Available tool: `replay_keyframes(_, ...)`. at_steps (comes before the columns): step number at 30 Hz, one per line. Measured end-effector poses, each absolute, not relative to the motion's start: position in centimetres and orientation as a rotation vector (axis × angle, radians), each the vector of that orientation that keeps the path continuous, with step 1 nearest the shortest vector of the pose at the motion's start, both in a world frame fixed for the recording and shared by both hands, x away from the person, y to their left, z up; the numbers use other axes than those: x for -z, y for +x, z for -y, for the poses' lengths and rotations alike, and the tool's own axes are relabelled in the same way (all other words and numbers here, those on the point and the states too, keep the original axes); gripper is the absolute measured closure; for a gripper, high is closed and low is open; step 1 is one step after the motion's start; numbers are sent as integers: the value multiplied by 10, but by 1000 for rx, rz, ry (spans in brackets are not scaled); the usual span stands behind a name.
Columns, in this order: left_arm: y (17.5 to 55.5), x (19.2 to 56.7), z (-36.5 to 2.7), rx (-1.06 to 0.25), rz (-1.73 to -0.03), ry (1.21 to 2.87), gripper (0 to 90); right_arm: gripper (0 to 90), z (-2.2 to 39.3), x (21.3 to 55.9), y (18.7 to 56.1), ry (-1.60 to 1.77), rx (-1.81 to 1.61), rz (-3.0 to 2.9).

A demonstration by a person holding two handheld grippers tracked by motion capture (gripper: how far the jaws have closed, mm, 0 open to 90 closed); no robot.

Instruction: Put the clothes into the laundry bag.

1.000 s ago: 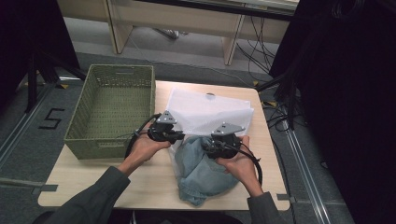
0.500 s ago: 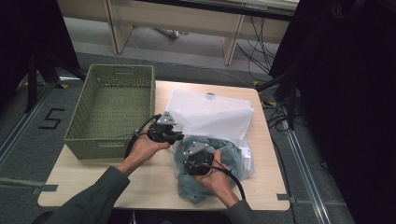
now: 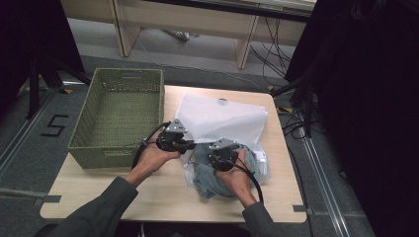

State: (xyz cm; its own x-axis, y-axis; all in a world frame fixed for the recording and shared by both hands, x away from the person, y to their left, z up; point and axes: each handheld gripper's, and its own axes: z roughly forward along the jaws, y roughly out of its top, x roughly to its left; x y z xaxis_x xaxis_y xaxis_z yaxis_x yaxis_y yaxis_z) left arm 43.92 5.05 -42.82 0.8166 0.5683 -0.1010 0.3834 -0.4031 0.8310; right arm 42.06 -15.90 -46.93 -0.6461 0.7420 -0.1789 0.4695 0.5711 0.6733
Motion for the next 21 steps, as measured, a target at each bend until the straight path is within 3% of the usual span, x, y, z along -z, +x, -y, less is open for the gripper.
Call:
replay_keyframes(5, 440, 434, -50, -224, -720, 2040, 832, 747, 164, 455, 421, 1014, -870, -2360)
replay_keyframes(12, 426, 440, -55, -218, -763, 2074, 604, 741, 167, 454, 419, 981, -886, -2378)
replay_keyframes(17, 412, 466, -56, -179, -834, 2164, 422, 714, 170, 456, 418, 969, -904, -2374)
replay_keyframes(21, 407, 490, -48, -189, -903, 2241, 343, 692, 173, 455, 417, 965, -908, -2368)
